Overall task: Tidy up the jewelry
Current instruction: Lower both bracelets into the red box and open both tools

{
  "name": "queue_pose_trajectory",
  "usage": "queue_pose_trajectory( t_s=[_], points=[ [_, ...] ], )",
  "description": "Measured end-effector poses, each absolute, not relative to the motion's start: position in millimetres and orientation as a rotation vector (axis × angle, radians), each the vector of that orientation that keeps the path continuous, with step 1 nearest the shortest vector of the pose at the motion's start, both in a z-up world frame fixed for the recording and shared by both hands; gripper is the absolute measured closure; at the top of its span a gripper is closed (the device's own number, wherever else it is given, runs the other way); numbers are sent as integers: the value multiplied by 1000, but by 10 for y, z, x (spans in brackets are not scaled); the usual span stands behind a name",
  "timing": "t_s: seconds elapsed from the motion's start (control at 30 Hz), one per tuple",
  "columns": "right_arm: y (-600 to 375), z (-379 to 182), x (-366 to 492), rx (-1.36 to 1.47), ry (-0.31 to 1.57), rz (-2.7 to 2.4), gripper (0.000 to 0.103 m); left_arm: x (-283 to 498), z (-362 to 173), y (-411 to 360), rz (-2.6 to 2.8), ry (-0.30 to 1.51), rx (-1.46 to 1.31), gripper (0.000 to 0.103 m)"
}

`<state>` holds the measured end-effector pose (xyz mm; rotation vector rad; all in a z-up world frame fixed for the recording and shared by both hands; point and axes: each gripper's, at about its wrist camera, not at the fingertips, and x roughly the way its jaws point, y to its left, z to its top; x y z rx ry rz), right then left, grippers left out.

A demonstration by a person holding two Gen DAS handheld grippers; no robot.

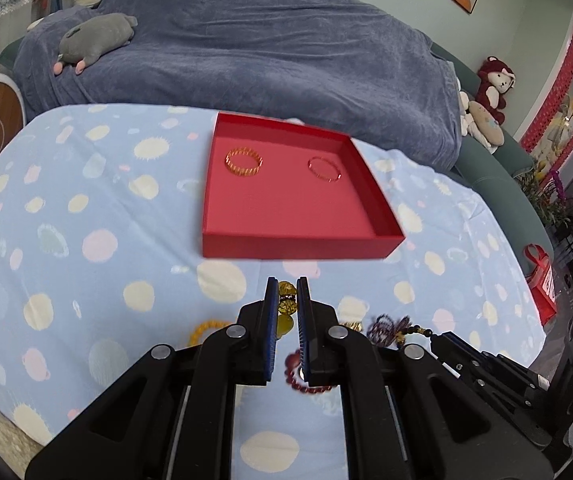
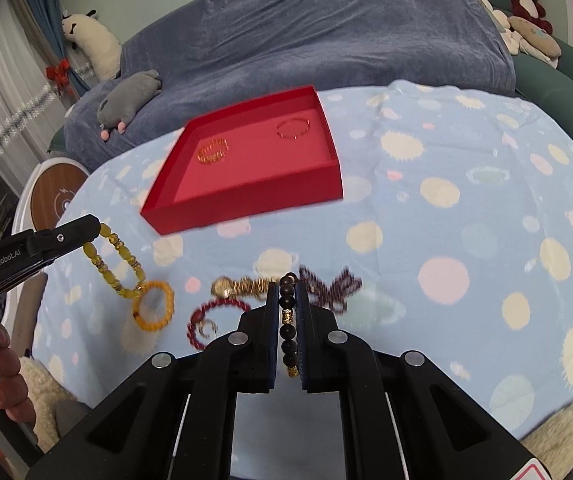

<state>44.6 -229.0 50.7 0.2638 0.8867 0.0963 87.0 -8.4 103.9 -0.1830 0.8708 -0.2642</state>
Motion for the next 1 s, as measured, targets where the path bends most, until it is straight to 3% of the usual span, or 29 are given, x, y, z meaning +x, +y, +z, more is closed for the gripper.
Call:
queue_pose_trajectory(
  t_s=[0.43, 1.0],
  points=[
    [-2145, 1061, 1835, 232, 788, 201, 95, 1989, 1406, -288, -296, 816, -195, 94],
    [-2022, 247, 2819, 202, 946, 170, 95, 2895, 630, -350, -240, 943, -178, 94]
  ],
)
